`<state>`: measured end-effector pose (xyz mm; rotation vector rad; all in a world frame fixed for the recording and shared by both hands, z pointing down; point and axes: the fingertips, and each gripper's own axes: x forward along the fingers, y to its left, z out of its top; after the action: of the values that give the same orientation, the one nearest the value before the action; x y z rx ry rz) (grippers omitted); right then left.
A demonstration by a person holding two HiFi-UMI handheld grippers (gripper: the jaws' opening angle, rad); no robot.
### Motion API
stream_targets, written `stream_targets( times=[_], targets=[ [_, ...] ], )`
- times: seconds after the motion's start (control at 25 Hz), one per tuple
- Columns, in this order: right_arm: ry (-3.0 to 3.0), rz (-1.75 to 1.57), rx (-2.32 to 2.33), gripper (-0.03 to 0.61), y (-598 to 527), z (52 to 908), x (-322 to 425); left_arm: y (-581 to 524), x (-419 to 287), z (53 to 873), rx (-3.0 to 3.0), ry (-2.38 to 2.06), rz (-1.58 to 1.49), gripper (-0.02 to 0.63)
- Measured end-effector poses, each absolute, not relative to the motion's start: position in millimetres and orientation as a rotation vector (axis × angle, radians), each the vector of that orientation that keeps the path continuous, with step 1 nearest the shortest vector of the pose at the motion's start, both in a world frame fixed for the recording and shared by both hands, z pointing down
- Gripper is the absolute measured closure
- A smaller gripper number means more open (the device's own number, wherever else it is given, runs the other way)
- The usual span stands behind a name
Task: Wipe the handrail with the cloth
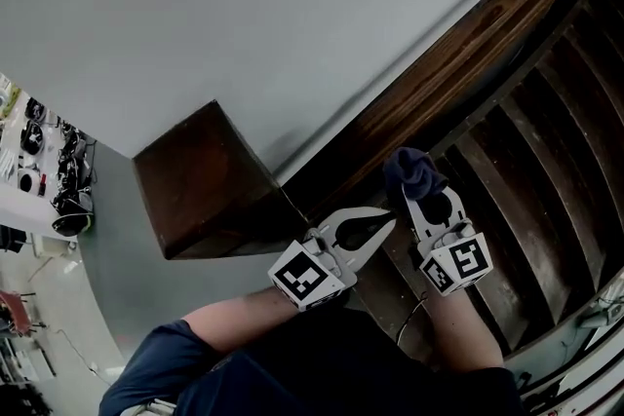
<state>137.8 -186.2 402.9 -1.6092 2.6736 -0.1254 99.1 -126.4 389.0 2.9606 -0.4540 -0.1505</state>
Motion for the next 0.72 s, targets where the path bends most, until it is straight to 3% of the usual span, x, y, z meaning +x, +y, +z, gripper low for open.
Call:
stream_targets(
  times=[0.32, 0.72],
  targets=[
    [2.721, 0.024, -1.69, 0.483, -265, 390, 183, -156, 128, 398, 2.96, -0.499, -0.142, 0.611],
    [2.684, 0.308, -1.926, 0.483, -359, 308, 251, -163, 149, 384, 3.003, -0.481, -0.137, 0.61]
  ],
)
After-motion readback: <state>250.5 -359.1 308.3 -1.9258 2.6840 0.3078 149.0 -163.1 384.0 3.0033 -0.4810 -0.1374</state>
